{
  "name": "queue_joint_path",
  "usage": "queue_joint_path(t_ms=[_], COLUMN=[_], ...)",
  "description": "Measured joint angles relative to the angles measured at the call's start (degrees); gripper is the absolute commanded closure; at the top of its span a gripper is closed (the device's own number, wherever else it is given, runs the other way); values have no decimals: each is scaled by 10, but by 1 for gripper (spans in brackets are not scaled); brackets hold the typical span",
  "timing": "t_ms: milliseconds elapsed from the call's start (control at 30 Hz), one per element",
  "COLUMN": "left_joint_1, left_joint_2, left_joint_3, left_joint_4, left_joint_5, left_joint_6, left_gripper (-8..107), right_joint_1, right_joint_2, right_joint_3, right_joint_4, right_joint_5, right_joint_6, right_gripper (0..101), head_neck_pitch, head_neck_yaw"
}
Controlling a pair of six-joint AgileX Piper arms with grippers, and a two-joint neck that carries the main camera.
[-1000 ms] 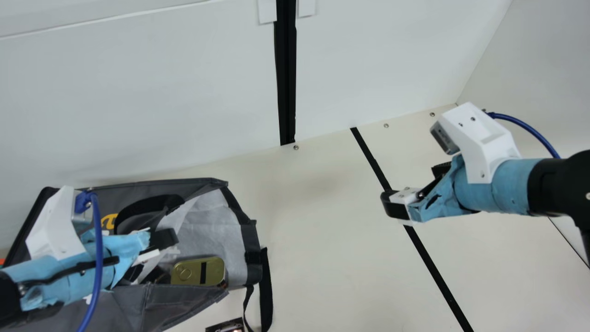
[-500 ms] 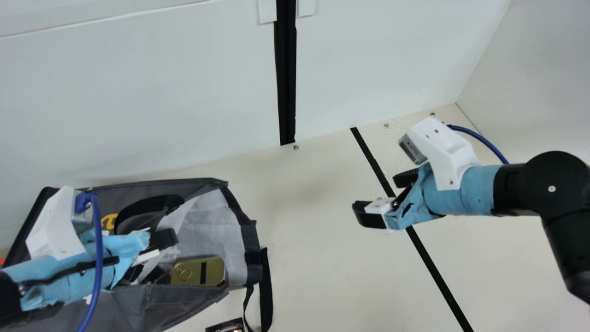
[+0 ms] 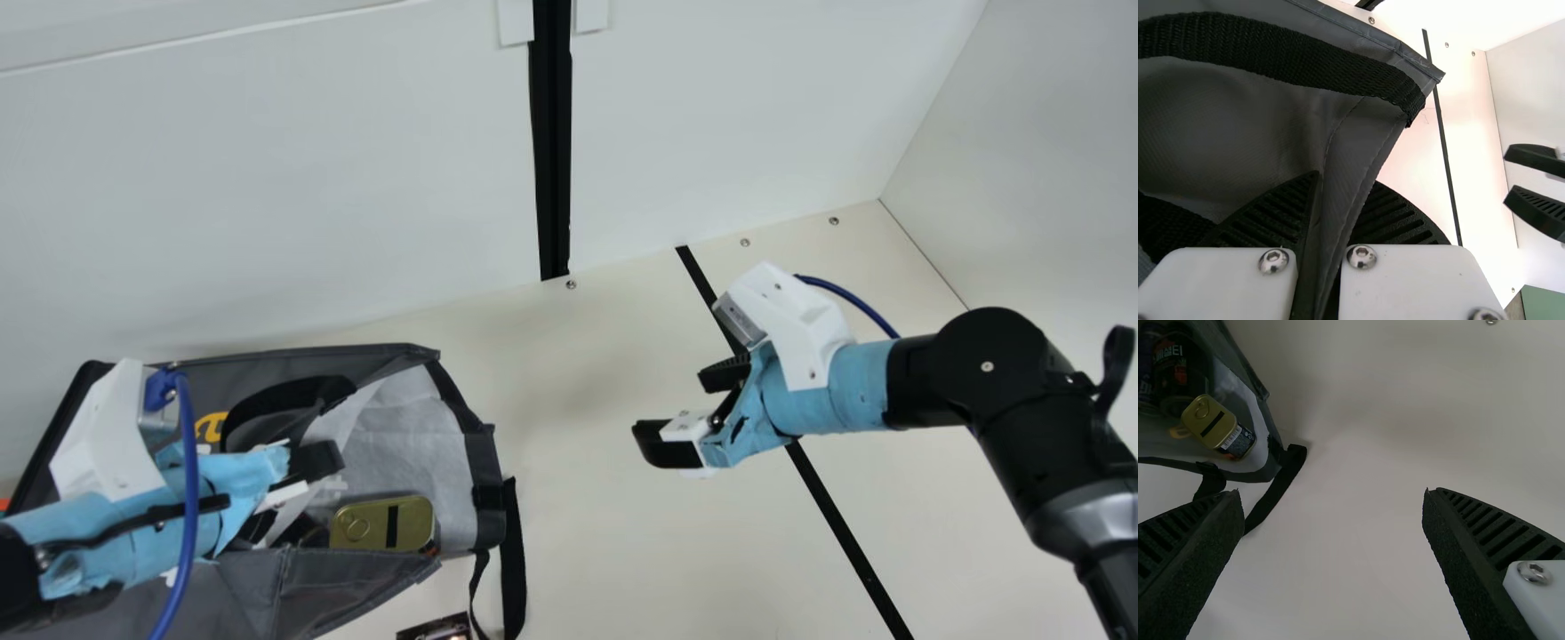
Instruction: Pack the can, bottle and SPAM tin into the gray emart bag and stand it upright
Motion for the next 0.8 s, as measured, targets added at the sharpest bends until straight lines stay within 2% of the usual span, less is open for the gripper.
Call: queue_joint_path(t_ms=[467, 800], left_joint_1=[0, 0], left_joint_2=[0, 0], left_joint_3=[0, 0], left_joint_4=[0, 0], left_joint_5=[0, 0], left_joint_6=[0, 0], left_gripper=[107, 107], right_joint_1=[58, 99], right_joint_2=[57, 102], right_joint_3=[27, 37], right_joint_4=[64, 101], right_joint_5=[-22, -25], right_joint_6=[-50, -80], right_gripper=[6, 6], head_neck_pitch=[0, 0], head_neck_yaw=[0, 1])
